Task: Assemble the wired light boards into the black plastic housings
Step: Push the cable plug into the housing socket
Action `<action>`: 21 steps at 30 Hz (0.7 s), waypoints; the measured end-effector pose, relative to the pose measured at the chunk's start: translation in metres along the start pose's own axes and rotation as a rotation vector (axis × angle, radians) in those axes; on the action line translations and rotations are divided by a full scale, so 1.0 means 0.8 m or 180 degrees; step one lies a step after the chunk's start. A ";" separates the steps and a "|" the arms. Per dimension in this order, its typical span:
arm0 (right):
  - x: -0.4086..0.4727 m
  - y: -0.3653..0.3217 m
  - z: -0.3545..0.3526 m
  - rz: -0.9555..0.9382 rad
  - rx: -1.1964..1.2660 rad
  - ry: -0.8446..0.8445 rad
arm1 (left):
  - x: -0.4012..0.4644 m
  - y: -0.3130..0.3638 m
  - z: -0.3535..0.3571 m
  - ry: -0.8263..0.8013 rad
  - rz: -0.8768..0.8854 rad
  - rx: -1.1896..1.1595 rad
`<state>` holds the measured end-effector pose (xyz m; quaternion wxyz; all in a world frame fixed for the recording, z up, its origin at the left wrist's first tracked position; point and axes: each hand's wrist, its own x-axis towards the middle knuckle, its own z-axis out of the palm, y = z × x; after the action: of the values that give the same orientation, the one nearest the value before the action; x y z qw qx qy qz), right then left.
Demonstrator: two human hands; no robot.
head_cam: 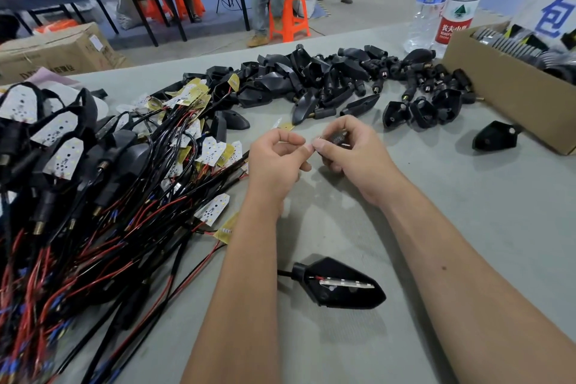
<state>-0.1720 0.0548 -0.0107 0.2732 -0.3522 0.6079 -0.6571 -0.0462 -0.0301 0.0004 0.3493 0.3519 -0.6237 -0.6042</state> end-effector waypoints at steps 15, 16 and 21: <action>-0.006 -0.002 0.006 -0.0168 -0.0026 -0.0042 | -0.001 0.012 0.007 0.0233 -0.0311 -0.0826; -0.006 -0.002 0.006 -0.0169 -0.0044 0.0006 | -0.001 0.013 0.005 0.0255 -0.0276 -0.0789; -0.002 0.000 0.003 -0.0124 0.0079 0.0312 | 0.000 0.015 -0.010 -0.0004 -0.0139 -0.0347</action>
<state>-0.1690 0.0545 -0.0105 0.2346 -0.3280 0.6054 -0.6862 -0.0391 -0.0340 0.0128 0.3543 0.3456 -0.5822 -0.6450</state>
